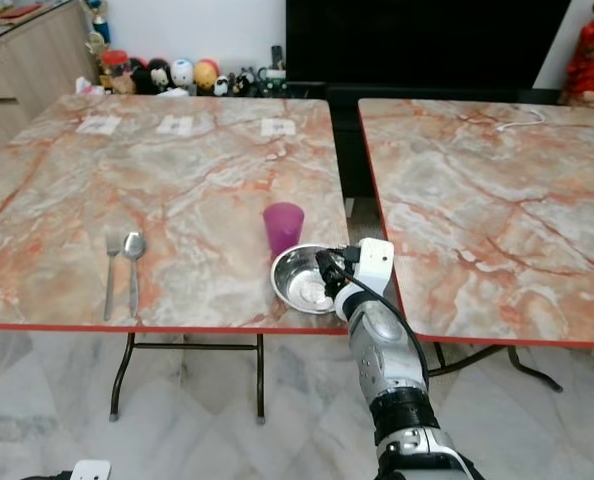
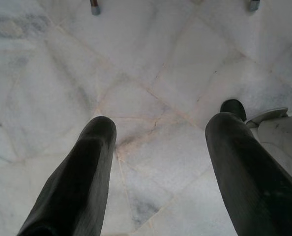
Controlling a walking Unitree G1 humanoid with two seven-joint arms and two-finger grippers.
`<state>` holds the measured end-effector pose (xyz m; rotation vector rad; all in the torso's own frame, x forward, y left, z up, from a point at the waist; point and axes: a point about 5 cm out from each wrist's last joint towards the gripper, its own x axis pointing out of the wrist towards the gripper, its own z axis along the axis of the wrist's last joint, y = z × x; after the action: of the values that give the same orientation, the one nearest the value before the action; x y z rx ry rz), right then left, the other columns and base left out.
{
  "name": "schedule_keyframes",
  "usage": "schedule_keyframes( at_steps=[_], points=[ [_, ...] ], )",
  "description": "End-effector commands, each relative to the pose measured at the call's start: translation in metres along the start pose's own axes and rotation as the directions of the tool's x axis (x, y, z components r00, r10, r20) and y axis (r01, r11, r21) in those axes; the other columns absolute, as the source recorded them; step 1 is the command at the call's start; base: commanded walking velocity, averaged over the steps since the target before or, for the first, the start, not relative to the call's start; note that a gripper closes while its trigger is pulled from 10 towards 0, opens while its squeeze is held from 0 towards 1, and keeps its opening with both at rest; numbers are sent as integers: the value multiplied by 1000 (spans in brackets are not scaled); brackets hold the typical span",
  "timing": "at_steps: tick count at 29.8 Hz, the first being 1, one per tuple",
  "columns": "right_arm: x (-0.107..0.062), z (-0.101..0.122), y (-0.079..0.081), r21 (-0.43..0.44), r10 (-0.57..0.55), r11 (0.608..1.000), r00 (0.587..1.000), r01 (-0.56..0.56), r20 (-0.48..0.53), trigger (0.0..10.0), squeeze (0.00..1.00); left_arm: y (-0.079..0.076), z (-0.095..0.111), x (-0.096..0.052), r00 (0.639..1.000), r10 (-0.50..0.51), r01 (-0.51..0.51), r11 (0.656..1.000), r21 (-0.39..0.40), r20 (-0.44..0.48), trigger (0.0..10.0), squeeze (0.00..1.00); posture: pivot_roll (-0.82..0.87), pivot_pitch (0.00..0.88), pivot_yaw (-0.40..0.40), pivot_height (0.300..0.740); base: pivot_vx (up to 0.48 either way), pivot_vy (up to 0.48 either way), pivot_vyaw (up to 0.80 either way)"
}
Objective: Setting the table
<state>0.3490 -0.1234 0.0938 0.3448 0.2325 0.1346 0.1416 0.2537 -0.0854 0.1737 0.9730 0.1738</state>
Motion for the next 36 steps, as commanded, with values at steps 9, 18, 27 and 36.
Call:
schedule_keyframes(
  at_steps=[9,18,27,36],
  points=[
    [-15,10,-19,70,-105,993,990,98,92,10000,0,3,-4,-1,1000,8,-8,1000,-5,-17,10000,0,-62,23,9,740,0,0,0],
    [-16,-5,-22,83,-103,991,995,104,-14,10000,0,1,-6,-1,1000,2,-2,1000,-4,-22,10000,0,-63,24,6,740,0,0,0],
    [-13,-2,-14,158,-53,986,998,59,-45,10000,0,2,-7,-2,1000,6,-6,1000,-6,-24,10000,0,-58,24,4,740,0,0,0],
    [-13,-12,-10,167,-33,985,994,51,-109,10000,0,1,-8,-2,1000,4,-4,1000,-7,-24,10000,0,-59,26,5,740,0,0,0]
  ],
)
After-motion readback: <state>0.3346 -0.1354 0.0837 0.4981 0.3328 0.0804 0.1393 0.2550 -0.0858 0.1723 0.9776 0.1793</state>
